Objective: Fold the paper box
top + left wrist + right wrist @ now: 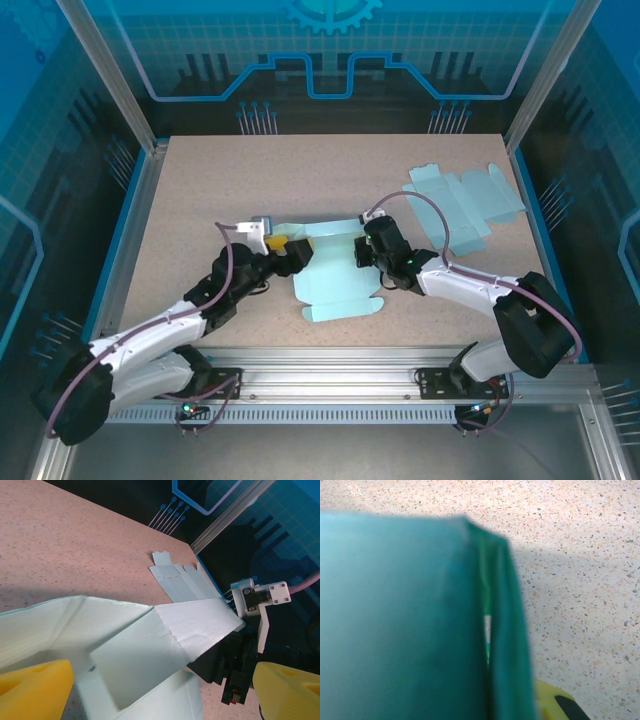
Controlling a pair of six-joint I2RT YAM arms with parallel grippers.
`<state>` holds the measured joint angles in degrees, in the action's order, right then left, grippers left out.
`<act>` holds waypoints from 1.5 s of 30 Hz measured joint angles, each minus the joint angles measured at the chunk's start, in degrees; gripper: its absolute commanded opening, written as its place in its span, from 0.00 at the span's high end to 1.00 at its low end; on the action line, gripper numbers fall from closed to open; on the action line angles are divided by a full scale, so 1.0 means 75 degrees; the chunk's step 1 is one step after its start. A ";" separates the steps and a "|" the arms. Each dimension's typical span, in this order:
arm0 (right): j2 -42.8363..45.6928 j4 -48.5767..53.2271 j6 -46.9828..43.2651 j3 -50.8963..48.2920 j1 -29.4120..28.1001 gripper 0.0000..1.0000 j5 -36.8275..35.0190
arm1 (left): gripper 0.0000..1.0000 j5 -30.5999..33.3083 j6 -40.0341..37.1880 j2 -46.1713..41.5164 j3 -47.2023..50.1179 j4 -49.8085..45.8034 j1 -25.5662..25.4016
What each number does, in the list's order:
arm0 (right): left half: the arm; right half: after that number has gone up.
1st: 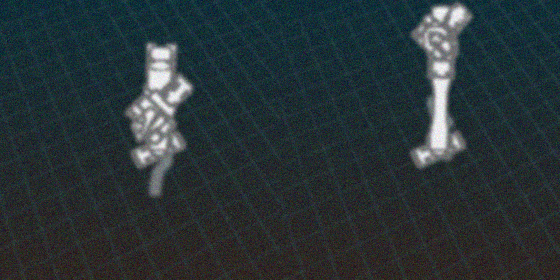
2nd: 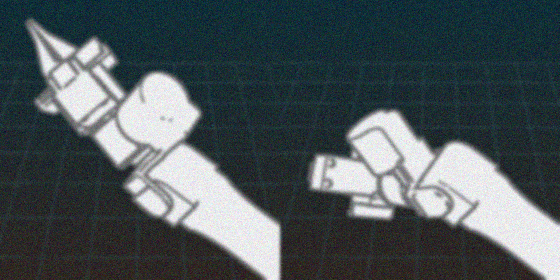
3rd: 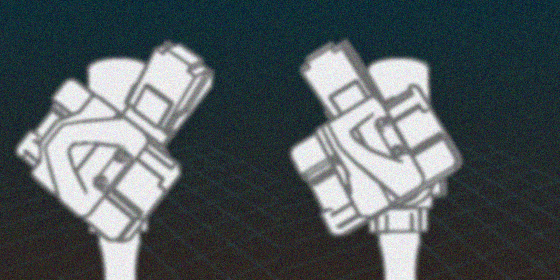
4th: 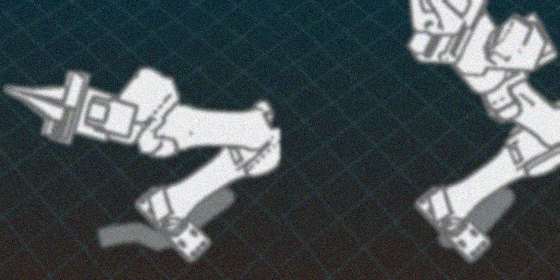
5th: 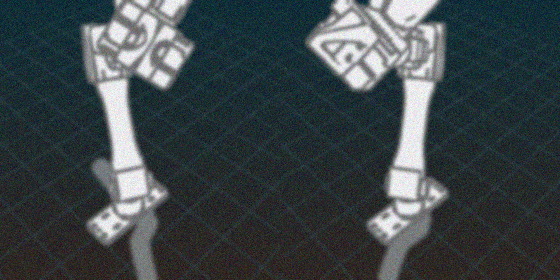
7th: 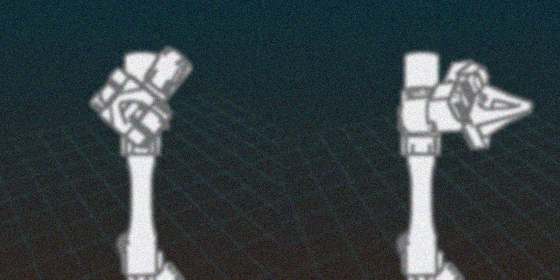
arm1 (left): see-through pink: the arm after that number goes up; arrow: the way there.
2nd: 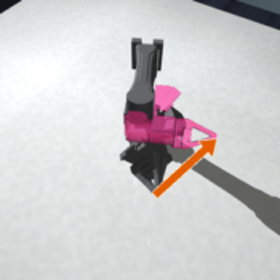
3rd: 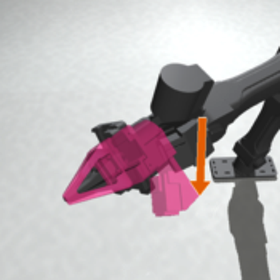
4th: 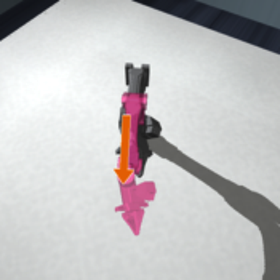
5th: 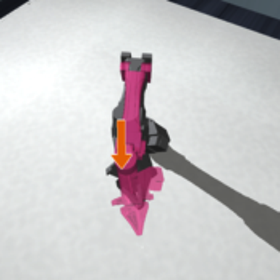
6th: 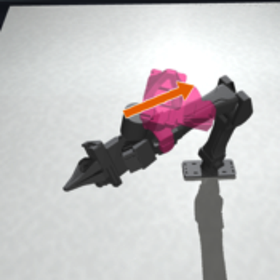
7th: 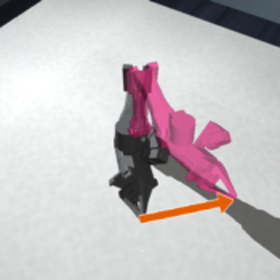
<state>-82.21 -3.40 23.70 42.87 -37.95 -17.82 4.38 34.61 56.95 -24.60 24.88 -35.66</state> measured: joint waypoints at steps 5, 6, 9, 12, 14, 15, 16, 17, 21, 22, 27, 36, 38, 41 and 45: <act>0.0000 0.0038 0.0000 0.0038 0.0000 1.00 0.0003 | 0.18 0.0055 -0.0114 -0.1046 0.0000 -0.1052 0.0015; 0.0000 0.0052 0.0000 0.0055 0.0000 1.00 0.0000 | 0.19 0.0079 -0.0201 -0.1282 -0.0009 -0.1259 0.0017; 0.0000 0.0055 0.0000 0.0096 0.0000 1.00 0.0003 | 0.25 0.0402 -0.0490 -0.2098 -0.0169 -0.2116 0.0035; 0.0000 0.0061 0.0000 0.0096 0.0000 1.00 0.0032 | 0.33 0.1122 -0.0743 -0.2882 -0.0437 -0.2990 0.0152; 0.0003 0.0061 0.0000 0.0096 0.0000 1.00 0.0038 | 0.36 0.1708 -0.0889 -0.3375 -0.0580 -0.3503 0.0388; 0.0003 0.0061 0.0000 0.0096 0.0000 1.00 0.0044 | 0.37 0.1897 -0.0898 -0.3500 -0.0612 -0.3634 0.0493; 0.0003 0.0061 0.0000 0.0096 0.0000 1.00 0.0061 | 0.37 0.2154 -0.0962 -0.3634 -0.0659 -0.3835 0.0691; 0.0003 0.0061 0.0000 0.0096 0.0000 1.00 0.0085 | 0.37 0.2346 -0.1023 -0.3681 -0.0682 -0.3984 0.0933; 0.0003 0.0061 0.0000 0.0096 0.0000 1.00 0.0210 | 0.38 0.2530 -0.1099 -0.3270 -0.0691 -0.4246 0.1830; 0.0006 0.0064 0.0000 0.0096 0.0000 1.00 0.0236 | 0.38 0.2495 -0.1139 -0.3005 -0.0691 -0.4229 0.2011; 0.0073 0.0134 0.0003 0.0096 0.0000 1.00 0.0271 | 0.41 0.1620 -0.1373 -0.1367 -0.0647 -0.3203 0.2547; 0.0038 0.0219 0.0006 0.0262 0.0003 1.00 0.0440 | 0.41 -0.0434 -0.1498 0.0994 -0.0527 -0.0857 0.2591; -0.0012 0.0224 0.0009 0.0350 0.0015 1.00 0.0472 | 0.41 -0.0790 -0.1489 0.1303 -0.0525 -0.0557 0.2591; -0.0137 0.0245 0.0044 0.0466 0.0044 1.00 0.0516 | 0.41 -0.1172 -0.1463 0.1515 -0.0455 -0.0157 0.2591; -0.0271 0.0332 0.0125 0.0560 0.0146 1.00 0.0635 | 0.41 -0.1472 -0.1413 0.1658 -0.0356 0.0259 0.2515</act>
<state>-84.25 -0.91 24.64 47.07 -36.86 -13.06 -6.66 24.01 69.38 -27.27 26.83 -16.80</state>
